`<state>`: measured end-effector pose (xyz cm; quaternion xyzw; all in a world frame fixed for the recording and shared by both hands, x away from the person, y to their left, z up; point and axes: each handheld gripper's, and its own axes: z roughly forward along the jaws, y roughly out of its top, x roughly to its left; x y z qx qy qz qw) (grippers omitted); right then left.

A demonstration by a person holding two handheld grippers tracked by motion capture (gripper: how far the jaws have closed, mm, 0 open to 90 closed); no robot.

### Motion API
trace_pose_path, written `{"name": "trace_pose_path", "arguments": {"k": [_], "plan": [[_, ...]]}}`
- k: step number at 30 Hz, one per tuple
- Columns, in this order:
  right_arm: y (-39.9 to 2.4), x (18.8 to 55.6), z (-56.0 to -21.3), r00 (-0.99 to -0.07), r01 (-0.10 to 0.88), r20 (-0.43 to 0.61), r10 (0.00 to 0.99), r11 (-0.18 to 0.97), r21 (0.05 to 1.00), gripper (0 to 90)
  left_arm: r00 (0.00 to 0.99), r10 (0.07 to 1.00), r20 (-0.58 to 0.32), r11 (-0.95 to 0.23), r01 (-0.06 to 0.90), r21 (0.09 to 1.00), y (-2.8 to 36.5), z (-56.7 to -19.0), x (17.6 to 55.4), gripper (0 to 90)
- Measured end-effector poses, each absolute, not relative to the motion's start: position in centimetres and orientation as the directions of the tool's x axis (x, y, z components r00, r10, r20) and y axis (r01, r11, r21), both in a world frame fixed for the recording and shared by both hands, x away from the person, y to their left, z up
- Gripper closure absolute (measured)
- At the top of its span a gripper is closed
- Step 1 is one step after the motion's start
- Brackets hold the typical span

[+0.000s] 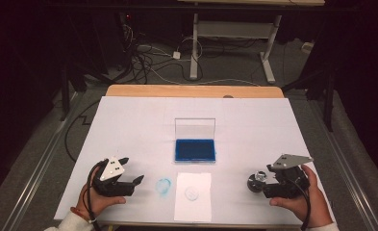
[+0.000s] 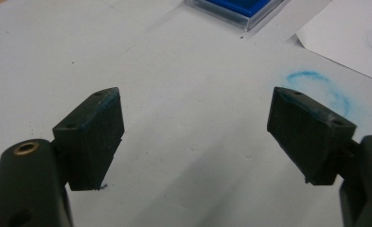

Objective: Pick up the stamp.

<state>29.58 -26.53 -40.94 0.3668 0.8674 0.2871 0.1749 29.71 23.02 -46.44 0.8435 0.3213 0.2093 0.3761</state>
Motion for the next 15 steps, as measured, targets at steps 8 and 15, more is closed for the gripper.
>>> {"name": "trace_pose_path", "arguments": {"k": [8, 15], "plan": [[-26.28, 30.67, -41.95, -0.674, 0.557, -0.091, 0.733, 0.585, 0.589, 44.0, 0.712, 0.691, 0.123, -0.528, 0.381, 0.759, 22.96, -46.53, 29.74, 19.3], [-26.39, 30.64, -41.94, -0.689, 0.54, -0.088, 0.719, 0.591, 0.599, 52.6, 0.709, 0.692, 0.134, -0.529, 0.373, 0.763, 23.1, -46.34, 29.64, 20.4]]}}
